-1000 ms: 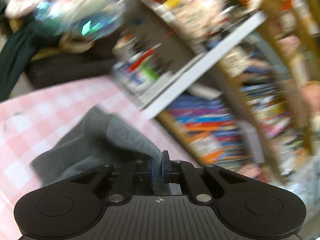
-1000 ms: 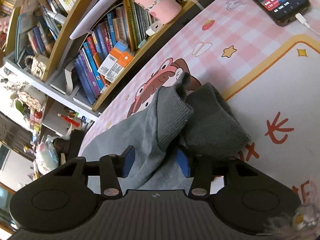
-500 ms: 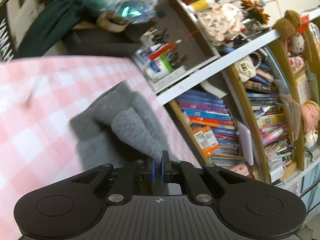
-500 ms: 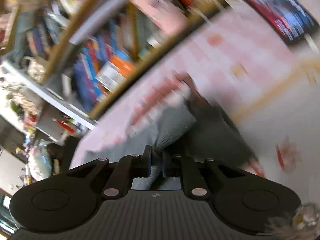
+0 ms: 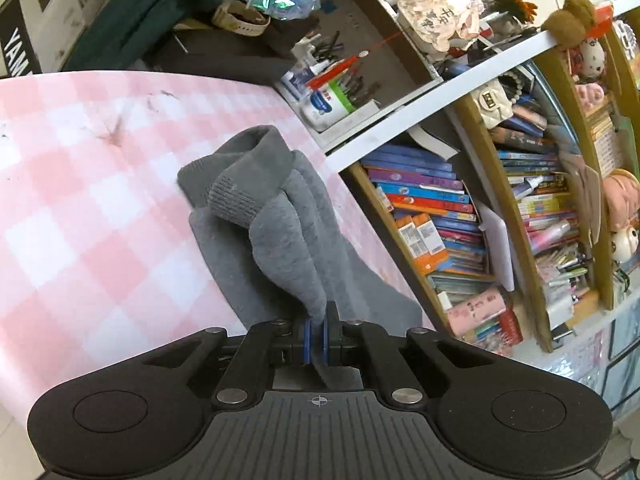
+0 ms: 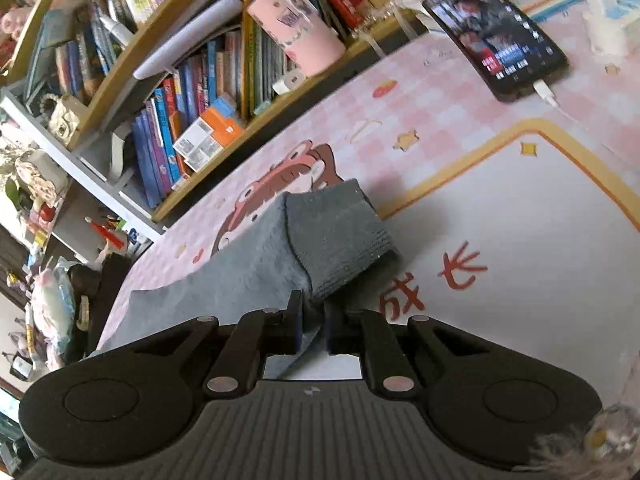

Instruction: Fold clothes

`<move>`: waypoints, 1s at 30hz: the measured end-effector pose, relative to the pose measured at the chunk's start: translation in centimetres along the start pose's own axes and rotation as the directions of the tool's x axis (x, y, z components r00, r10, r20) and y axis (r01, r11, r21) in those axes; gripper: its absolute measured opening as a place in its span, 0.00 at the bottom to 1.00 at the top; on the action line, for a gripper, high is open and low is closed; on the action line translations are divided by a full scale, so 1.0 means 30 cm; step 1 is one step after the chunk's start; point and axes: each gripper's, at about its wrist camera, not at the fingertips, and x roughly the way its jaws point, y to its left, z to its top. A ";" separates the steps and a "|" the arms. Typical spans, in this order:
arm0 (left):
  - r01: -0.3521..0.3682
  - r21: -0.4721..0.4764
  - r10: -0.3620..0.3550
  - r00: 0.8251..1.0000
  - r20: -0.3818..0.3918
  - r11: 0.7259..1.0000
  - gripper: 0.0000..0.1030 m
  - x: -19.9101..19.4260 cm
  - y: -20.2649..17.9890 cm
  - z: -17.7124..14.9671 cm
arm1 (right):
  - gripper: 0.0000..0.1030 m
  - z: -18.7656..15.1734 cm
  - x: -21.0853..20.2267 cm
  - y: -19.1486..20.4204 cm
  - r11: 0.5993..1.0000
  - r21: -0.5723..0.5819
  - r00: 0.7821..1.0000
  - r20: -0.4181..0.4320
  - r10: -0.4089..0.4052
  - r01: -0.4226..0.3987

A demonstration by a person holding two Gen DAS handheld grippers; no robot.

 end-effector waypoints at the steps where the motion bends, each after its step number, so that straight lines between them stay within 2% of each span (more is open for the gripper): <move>1: 0.002 0.006 -0.002 1.000 0.002 1.000 0.04 0.002 -0.004 0.005 | 0.09 0.007 -0.003 0.009 1.000 -0.006 1.000 0.008 0.008 -0.007; 5: 0.010 0.044 -0.010 1.000 0.003 0.999 0.04 0.004 -0.037 0.022 | 0.09 0.068 -0.028 0.116 0.992 -0.118 0.996 0.080 0.050 -0.041; 9: 0.007 0.050 -0.007 1.000 0.008 0.999 0.04 -0.012 -0.036 0.009 | 0.09 0.102 -0.118 0.252 0.948 -0.284 0.958 0.201 0.204 -0.143; 10: 0.007 0.048 -0.007 1.000 0.008 0.999 0.04 -0.013 -0.030 0.005 | 0.09 0.098 -0.121 0.253 0.947 -0.296 0.960 0.204 0.190 -0.124; 12: 0.009 0.034 -0.009 1.000 0.002 0.999 0.04 -0.014 -0.013 0.000 | 0.09 0.074 -0.063 0.190 0.967 -0.253 0.988 0.144 0.060 -0.022; 14: 0.013 0.026 -0.013 1.000 -0.010 1.000 0.04 -0.006 -0.004 -0.004 | 0.09 0.050 -0.006 0.128 0.973 -0.216 0.995 0.079 -0.065 0.081; 16: 0.003 0.043 -0.002 1.000 -0.009 0.999 0.05 -0.006 -0.012 -0.006 | 0.13 0.026 0.016 0.076 0.981 -0.173 0.995 0.048 -0.086 0.093; 17: -0.004 0.054 0.005 1.000 -0.006 0.999 0.05 -0.007 -0.018 -0.006 | 0.19 0.015 0.026 0.052 0.983 -0.152 0.995 0.035 -0.095 0.099; 20: -0.038 0.086 0.037 0.999 0.012 0.996 0.15 -0.011 -0.031 -0.007 | 0.34 0.015 -0.010 0.063 0.977 -0.162 0.986 0.116 -0.121 0.139; 22: -0.060 0.085 0.057 0.998 0.030 0.995 0.28 -0.015 -0.027 -0.007 | 0.35 0.016 -0.036 0.098 0.955 -0.218 0.969 0.191 -0.159 0.200; 24: -0.070 0.071 0.067 0.997 0.041 0.995 0.29 -0.012 -0.018 -0.005 | 0.35 0.008 -0.046 0.158 0.912 -0.317 0.947 0.266 -0.178 0.260; 27: -0.088 0.069 0.085 0.995 0.056 0.994 0.26 0.009 -0.017 -0.001 | 0.35 -0.017 -0.035 0.225 0.854 -0.464 0.955 0.274 -0.114 0.235; 29: -0.104 0.068 0.100 0.993 0.057 0.992 0.18 0.036 -0.021 0.004 | 0.31 -0.035 0.017 0.271 0.814 -0.545 0.970 0.225 -0.090 0.201; 30: -0.109 0.067 0.105 0.993 0.055 0.992 0.10 0.050 -0.025 0.006 | 0.28 -0.043 0.043 0.294 0.791 -0.583 0.977 0.199 -0.080 0.184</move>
